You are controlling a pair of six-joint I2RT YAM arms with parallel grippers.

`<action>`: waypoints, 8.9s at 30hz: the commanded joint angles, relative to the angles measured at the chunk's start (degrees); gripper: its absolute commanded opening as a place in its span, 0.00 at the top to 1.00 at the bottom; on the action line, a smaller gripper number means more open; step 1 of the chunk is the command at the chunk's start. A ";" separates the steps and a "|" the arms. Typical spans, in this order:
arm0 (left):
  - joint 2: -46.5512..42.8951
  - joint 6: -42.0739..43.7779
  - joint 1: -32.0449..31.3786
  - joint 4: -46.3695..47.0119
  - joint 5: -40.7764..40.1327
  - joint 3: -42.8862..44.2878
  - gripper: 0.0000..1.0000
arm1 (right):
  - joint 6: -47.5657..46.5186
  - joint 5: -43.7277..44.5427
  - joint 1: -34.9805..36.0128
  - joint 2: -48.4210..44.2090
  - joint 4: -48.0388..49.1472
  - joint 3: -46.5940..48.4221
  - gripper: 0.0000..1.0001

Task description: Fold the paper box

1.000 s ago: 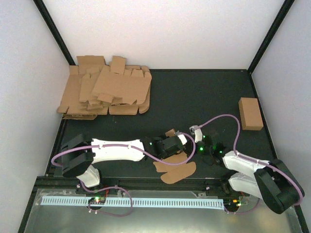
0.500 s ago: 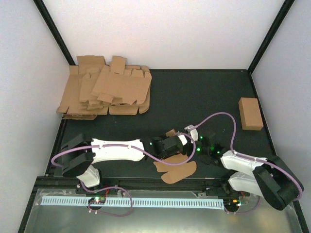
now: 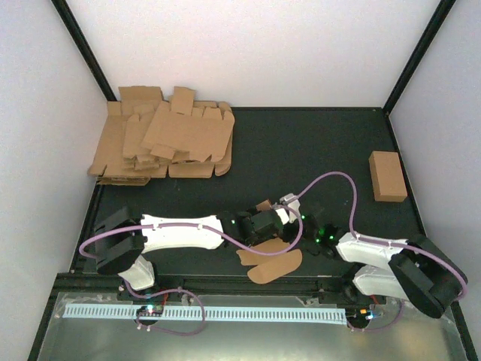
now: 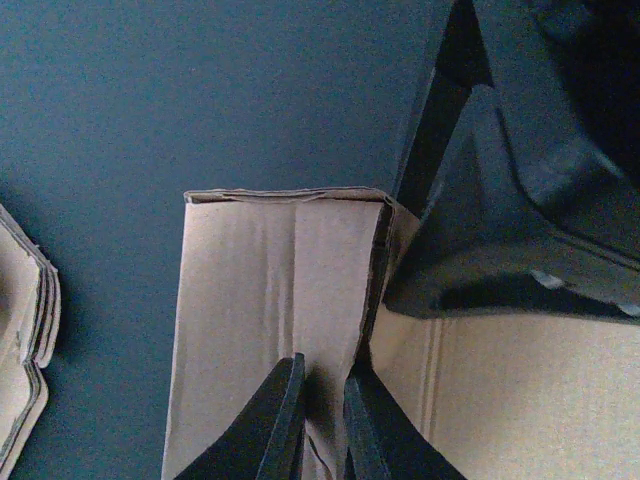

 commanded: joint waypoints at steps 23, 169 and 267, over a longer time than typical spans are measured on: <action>-2.07 0.11 2.04 -3.39 10.22 6.22 0.71 | -0.09 11.00 2.90 0.22 -0.06 5.72 0.96; -47.89 -36.53 38.92 63.84 49.48 -56.57 0.98 | 14.54 -12.18 -8.88 12.31 31.96 -1.53 0.76; -58.41 -52.71 37.63 89.24 65.45 -59.60 0.98 | 17.16 -6.47 -0.65 -4.21 33.02 4.43 0.54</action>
